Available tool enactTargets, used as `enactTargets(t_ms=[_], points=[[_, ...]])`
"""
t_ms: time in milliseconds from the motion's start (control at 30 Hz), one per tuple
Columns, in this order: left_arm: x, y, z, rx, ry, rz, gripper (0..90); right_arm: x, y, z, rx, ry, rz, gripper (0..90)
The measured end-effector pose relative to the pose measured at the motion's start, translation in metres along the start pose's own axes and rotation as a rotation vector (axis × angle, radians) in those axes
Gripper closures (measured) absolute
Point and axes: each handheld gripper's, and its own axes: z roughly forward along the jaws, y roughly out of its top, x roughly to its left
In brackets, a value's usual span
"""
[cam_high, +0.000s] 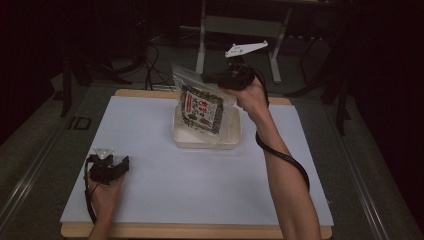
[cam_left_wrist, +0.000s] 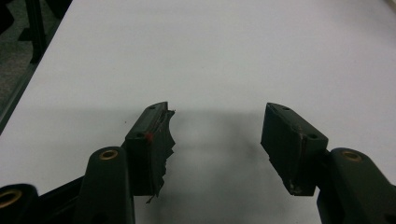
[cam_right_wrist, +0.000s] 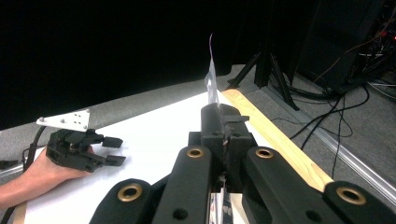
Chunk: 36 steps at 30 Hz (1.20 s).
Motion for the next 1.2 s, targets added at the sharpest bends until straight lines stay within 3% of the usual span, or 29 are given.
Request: enactTargets(t_ms=[433,567,900,1200], points=[[0.0,0.0,0.0,-0.002,-0.001,-0.004,42.2,-0.007,-0.015,0.017,0.014,0.009,0.051,90.0],[0.001,0.0,0.0,-0.004,0.0,-0.009,42.1,-0.01,-0.019,0.02,0.027,0.008,0.094,90.0],[0.0,0.0,0.0,-0.004,0.0,-0.009,42.0,-0.015,-0.025,0.024,0.034,0.042,0.136,90.0],[0.0,0.0,0.0,-0.007,0.002,-0.009,42.0,-0.021,-0.033,0.026,0.058,-0.021,0.153,90.0]])
